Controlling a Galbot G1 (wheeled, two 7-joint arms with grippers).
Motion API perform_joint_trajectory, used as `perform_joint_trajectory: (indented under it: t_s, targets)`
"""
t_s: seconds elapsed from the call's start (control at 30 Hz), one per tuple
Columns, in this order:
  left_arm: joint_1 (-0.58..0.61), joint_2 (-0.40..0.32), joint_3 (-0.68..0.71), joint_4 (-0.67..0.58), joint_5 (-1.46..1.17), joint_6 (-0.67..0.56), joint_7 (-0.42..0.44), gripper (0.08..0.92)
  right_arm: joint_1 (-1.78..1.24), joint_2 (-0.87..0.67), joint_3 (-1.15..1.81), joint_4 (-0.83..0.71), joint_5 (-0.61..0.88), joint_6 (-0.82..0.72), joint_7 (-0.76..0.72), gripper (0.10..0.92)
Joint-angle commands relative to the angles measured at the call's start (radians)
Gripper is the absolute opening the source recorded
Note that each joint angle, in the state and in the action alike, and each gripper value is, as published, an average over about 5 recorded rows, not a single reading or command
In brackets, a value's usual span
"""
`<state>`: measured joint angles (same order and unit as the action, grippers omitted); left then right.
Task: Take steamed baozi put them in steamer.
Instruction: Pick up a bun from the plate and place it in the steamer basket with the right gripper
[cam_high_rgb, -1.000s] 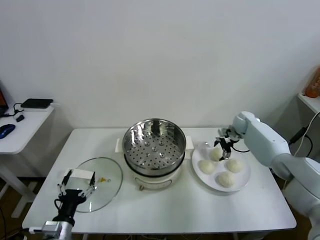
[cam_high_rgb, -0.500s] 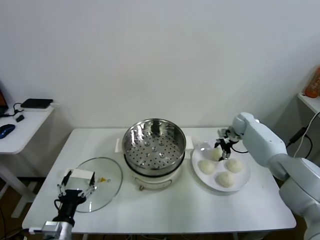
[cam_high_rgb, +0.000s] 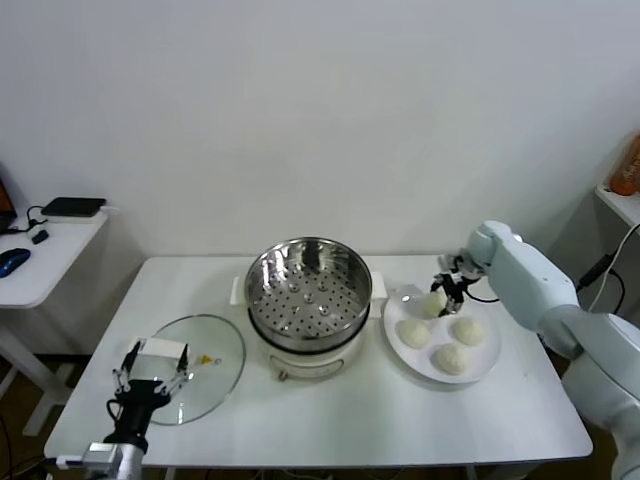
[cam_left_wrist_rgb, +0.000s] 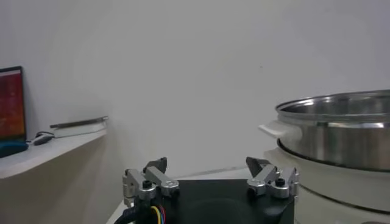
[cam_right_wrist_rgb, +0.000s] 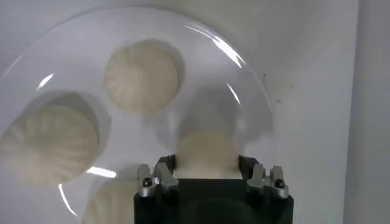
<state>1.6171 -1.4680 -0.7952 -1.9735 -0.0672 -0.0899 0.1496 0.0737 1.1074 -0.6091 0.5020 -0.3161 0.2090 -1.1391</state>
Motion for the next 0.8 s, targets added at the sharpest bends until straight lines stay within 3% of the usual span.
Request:
perform_joint_trajectory:
  t_s: [0.03,0.47,0.8]
  targets:
    - [0.0,-0.001,0.0,0.001,0.0,0.0,0.0,0.823,0.043,-0.036,-0.063,0.075,0.03,0.007,-0.002,0.679]
    - [0.008,-0.004,0.001,-0.009,0.002,0.0,-0.004,0.823,0.364,-0.124,-0.354,0.392,0.159,0.095,-0.008,0.679]
    - [0.018,-0.011,0.004,-0.023,0.006,0.0,-0.007,0.823,0.574,-0.066,-0.501,0.585,0.293,0.129,-0.006,0.68]
